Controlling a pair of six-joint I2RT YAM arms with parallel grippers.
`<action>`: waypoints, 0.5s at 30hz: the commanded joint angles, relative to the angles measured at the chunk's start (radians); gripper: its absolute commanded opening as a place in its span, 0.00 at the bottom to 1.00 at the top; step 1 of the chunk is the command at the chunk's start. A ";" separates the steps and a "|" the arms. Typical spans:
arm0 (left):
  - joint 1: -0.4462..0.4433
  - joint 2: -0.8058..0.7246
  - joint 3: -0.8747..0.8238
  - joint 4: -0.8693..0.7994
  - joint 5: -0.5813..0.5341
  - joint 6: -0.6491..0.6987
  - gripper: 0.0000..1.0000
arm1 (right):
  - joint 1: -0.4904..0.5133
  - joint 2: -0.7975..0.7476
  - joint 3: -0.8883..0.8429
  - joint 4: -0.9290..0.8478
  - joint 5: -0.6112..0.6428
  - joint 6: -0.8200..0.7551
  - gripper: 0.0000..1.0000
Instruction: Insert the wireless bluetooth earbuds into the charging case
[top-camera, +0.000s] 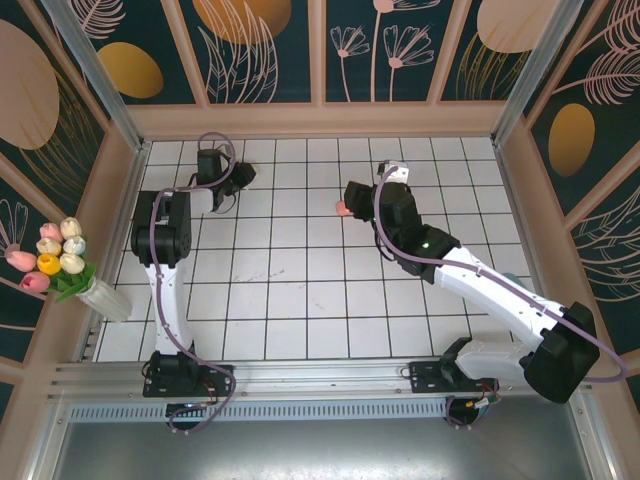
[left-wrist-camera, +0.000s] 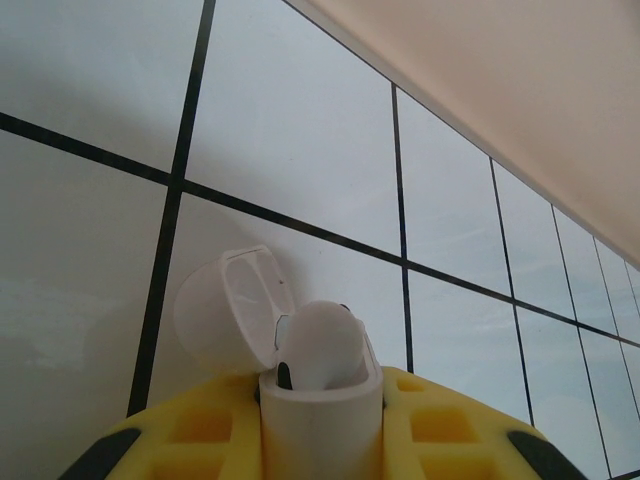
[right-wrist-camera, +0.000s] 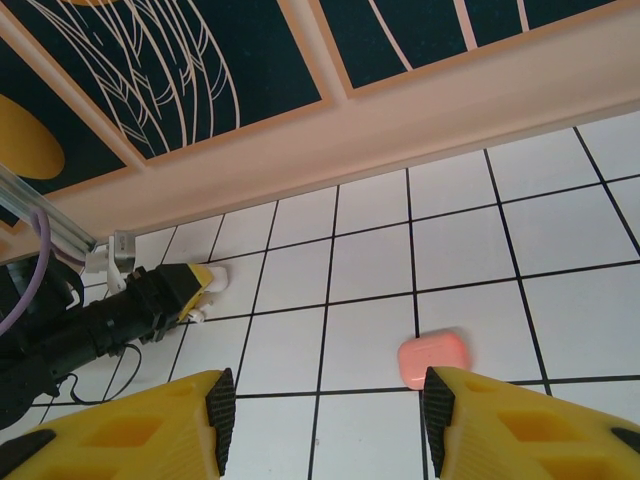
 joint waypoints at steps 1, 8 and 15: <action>0.001 0.020 0.027 -0.013 -0.008 0.019 0.00 | -0.008 -0.017 -0.004 0.015 0.003 0.010 0.56; 0.002 0.022 0.023 -0.015 0.009 0.012 0.00 | -0.008 -0.032 -0.007 0.011 0.007 0.010 0.55; 0.001 -0.004 -0.034 0.008 0.030 0.004 0.00 | -0.008 -0.037 0.000 0.015 0.002 0.008 0.56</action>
